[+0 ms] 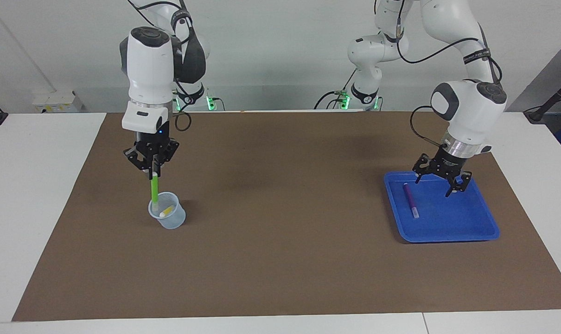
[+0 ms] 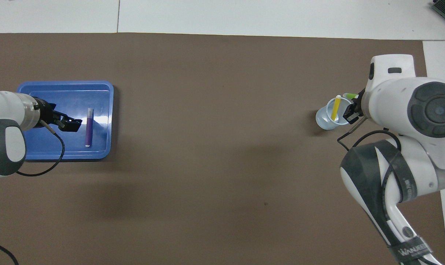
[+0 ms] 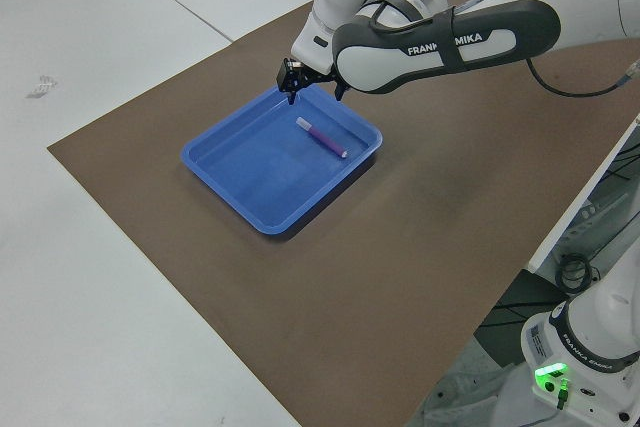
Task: Right arm passes pens to left for tray arrangement
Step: 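Grasp the yellow-green pen in the cup with the right gripper and lift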
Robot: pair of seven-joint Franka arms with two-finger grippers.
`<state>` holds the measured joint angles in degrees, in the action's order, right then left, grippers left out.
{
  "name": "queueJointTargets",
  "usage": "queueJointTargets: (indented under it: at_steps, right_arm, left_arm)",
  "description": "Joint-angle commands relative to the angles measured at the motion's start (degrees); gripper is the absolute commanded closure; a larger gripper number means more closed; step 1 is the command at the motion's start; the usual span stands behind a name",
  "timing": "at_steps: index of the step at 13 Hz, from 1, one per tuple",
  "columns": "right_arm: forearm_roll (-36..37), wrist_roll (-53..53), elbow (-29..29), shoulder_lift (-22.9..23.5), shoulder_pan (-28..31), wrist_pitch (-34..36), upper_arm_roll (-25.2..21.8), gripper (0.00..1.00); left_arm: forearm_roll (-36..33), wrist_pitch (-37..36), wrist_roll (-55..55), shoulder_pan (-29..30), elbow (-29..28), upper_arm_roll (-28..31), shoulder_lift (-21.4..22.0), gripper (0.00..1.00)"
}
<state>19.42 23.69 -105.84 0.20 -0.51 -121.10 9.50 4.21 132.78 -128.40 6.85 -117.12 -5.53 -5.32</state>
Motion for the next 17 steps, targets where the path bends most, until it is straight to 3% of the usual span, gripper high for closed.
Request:
queueJointTargets:
  at_steps: [1,7,11,13,15,17]
  right_arm:
    - [-6.4,-0.3,4.8,0.2,0.3,4.6,0.3,1.00]
    - [-23.3,-17.9,7.8,0.1,-1.0,6.8,1.0,1.00]
    - [-38.5,-24.5,7.8,-0.6,-1.2,4.4,1.3,1.00]
    - [-39.9,-28.5,7.6,-1.3,-1.2,0.8,2.0,1.00]
    - [-40.0,-33.5,7.0,-1.3,-2.5,-4.0,3.0,1.00]
    - [-40.5,-41.1,6.4,-1.3,-5.4,-7.6,3.0,1.00]
  left_arm:
    - [-1.0,-5.5,16.0,-0.6,1.2,0.4,0.5,0.00]
    - [-1.2,-8.2,57.5,-1.7,3.1,0.2,0.9,0.00]
    - [-1.2,-8.1,79.4,-1.0,6.0,0.2,0.7,0.00]
    - [-1.2,-8.5,91.6,-0.3,7.7,0.9,1.2,0.00]
    - [-1.2,-8.7,93.2,-0.4,9.3,0.8,2.1,0.00]
    - [-1.2,-12.5,93.5,-1.0,8.7,0.7,6.5,0.00]
